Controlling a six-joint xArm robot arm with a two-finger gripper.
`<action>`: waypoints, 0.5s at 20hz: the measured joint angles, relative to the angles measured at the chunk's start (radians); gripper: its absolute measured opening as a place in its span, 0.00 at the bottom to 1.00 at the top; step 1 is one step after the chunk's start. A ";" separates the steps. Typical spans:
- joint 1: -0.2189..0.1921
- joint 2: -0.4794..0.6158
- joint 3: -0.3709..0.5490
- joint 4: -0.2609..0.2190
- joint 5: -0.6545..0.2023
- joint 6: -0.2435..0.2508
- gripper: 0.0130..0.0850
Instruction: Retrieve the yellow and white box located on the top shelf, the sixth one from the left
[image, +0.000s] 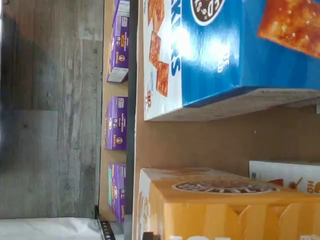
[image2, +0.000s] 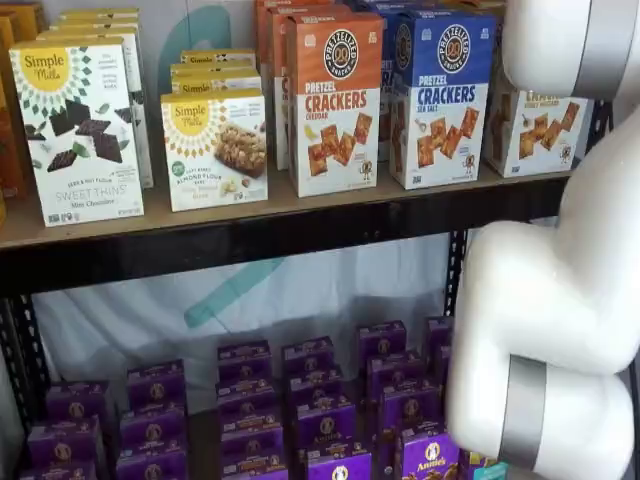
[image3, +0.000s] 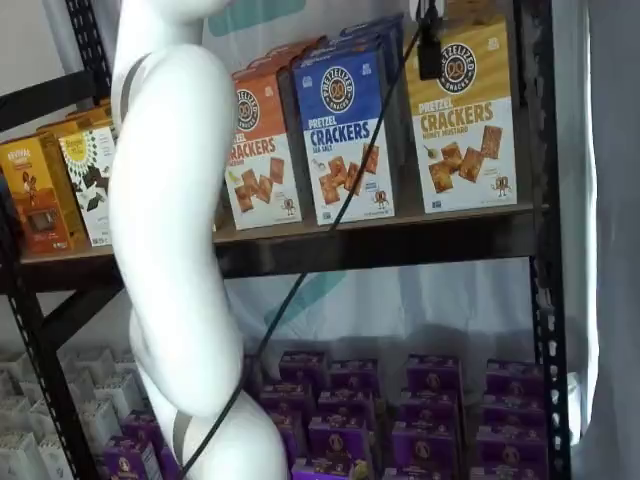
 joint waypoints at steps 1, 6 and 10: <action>0.000 0.000 0.000 0.001 0.000 0.000 0.78; 0.001 0.000 -0.003 0.005 -0.001 0.003 0.67; 0.002 0.003 -0.010 0.003 0.005 0.004 0.67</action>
